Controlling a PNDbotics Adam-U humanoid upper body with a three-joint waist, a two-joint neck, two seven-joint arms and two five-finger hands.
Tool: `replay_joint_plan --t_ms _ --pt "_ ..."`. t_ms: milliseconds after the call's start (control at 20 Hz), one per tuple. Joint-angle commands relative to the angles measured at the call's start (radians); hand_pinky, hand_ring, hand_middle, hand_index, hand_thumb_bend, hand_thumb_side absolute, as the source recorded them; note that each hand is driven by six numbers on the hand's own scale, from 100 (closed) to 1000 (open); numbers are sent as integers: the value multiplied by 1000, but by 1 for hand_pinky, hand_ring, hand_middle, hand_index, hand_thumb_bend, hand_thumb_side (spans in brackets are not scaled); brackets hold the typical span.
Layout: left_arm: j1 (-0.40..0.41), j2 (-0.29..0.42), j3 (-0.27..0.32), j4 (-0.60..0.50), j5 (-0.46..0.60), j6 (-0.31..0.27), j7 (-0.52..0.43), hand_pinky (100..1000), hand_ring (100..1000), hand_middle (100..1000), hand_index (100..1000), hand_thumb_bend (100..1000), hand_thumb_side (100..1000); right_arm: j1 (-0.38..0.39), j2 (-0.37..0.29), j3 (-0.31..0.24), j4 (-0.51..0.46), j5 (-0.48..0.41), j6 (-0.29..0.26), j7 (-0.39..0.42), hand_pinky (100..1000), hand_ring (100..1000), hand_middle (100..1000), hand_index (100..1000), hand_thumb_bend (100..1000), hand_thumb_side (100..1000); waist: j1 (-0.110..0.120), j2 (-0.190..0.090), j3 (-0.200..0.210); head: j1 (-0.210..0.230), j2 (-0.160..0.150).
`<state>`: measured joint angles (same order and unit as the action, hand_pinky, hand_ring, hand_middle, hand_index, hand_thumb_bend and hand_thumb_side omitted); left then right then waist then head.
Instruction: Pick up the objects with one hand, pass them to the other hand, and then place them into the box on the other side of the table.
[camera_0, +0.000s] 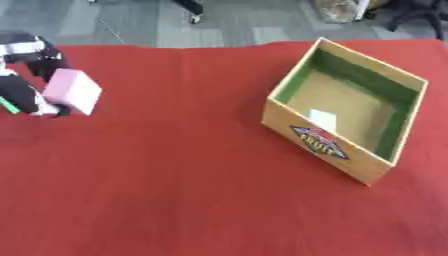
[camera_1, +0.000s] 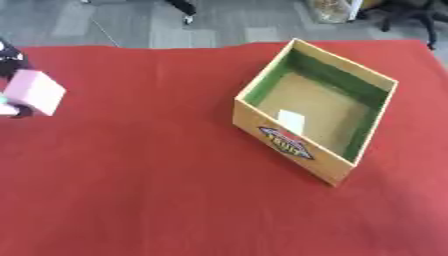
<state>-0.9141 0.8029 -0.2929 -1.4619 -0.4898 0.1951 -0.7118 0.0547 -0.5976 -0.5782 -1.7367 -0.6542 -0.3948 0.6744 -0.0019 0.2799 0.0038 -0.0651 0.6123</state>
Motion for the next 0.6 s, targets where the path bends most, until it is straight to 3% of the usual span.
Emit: replay_joint_plan --t_ms 50,100,300,600 --pt "9 56 14 -84 48 23 29 723 601 493 486 375 100 8 -51 -12 -10 -18 -7 -6 891 1000 841 1000 100 504 -4 -28 3 -5 -2" --pt "21 60 18 -106 64 33 47 720 593 486 486 369 100 10 -54 -11 -11 -21 -9 -7 891 1000 841 1000 100 470 -5 -31 4 -6 -2" --pt "81 62 36 -188 153 86 162 714 569 462 485 336 100 17 -61 -9 -13 -31 -12 -12 890 1000 842 1000 100 474 -5 -41 7 -7 0" --pt "191 -3 75 -277 302 166 375 692 526 426 488 216 100 19 -69 -6 -16 -38 -9 -13 890 1000 842 1000 100 470 -4 -50 12 -14 2"
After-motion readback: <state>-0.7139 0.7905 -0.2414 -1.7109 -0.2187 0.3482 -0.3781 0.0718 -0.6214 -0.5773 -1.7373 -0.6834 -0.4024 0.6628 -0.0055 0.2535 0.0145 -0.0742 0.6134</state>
